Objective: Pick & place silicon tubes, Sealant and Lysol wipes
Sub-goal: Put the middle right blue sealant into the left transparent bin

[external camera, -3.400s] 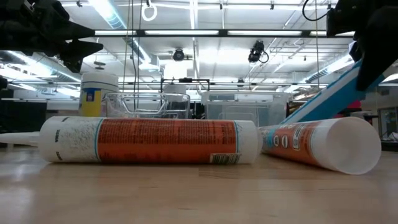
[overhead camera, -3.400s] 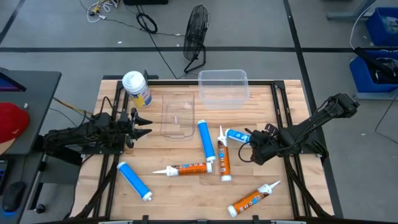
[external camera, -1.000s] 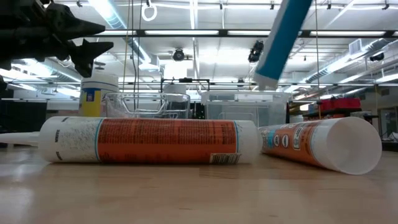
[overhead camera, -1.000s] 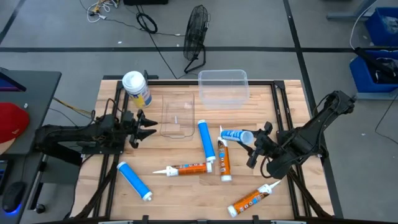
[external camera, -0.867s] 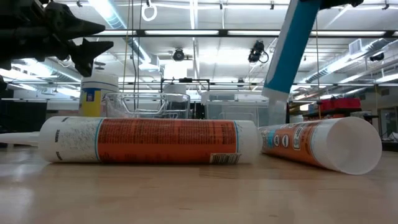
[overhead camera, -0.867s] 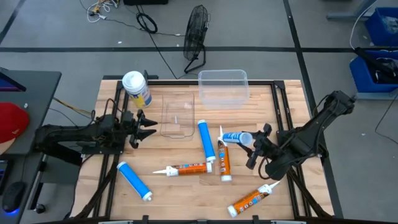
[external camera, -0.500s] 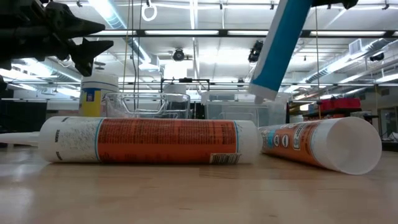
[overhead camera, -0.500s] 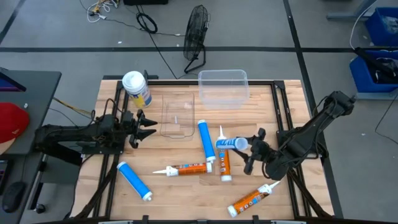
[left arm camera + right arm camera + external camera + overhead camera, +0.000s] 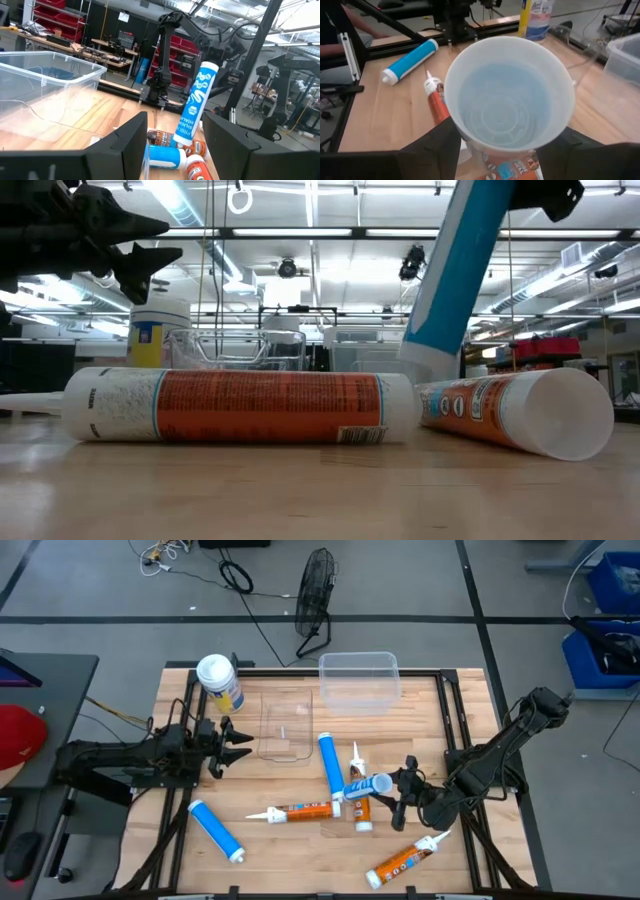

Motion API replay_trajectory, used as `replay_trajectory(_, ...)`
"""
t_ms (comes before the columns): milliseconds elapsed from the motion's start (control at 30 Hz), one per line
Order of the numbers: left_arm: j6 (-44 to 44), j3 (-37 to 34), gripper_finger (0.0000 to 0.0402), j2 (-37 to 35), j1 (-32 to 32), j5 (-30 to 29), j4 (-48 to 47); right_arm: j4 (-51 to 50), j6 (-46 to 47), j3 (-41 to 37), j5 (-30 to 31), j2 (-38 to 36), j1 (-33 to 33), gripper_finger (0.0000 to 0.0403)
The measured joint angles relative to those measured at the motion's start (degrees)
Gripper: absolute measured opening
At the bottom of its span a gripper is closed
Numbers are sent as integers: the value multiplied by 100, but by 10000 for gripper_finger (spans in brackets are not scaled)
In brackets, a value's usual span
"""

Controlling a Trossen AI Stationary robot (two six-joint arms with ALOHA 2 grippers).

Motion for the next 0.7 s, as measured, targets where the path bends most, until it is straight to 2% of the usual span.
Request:
replay_trajectory(433, 7, -2, 197, -2, 0, 0, -42, 180, 1213, -750, -177, -24, -4, 198)
replay_trajectory(700, 15, -2, 197, 0, 0, 0, -51, 83, 1348, -826, -648, -11, -34, 198)
